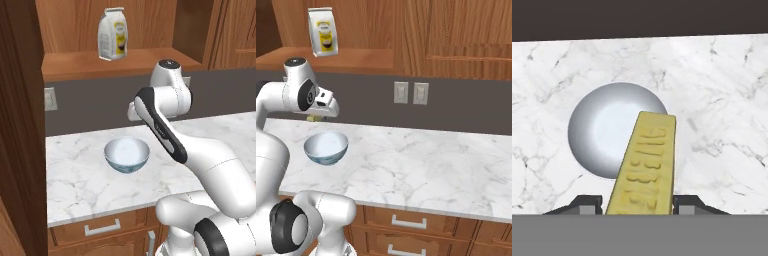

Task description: Pick the egg and butter from the fridge and place them by the bowl for mixing.

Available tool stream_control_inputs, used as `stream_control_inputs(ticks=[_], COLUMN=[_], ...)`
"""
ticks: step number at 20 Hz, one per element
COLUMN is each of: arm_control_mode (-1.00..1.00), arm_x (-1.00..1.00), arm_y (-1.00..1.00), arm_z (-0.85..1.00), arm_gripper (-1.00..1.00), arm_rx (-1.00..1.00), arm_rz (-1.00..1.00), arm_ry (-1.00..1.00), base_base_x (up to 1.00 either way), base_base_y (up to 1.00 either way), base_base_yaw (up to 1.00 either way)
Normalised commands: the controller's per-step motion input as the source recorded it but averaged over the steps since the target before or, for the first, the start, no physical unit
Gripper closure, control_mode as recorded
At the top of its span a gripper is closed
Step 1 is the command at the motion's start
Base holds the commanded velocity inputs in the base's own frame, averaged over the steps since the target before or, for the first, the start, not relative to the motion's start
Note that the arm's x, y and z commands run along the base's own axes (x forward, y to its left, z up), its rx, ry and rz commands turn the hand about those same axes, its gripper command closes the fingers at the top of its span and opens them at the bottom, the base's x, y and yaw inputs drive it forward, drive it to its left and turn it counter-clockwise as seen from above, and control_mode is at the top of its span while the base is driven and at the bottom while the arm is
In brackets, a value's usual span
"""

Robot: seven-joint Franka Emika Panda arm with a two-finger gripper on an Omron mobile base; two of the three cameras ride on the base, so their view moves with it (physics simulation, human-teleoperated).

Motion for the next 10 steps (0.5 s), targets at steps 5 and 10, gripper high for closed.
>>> stream_control_inputs(ticks=[5, 10], arm_control_mode=[1.00, -1.00], arm_x=[0.00, 0.00], arm_y=[0.00, -0.30], arm_z=[0.00, -0.24], arm_gripper=[1.00, 1.00], arm_rx=[0.00, 0.00], arm_rz=[0.00, -0.08], arm_ry=[0.00, 0.01], base_base_x=[0.00, 0.00], base_base_y=[0.00, 0.00], base_base_yaw=[0.00, 0.00])
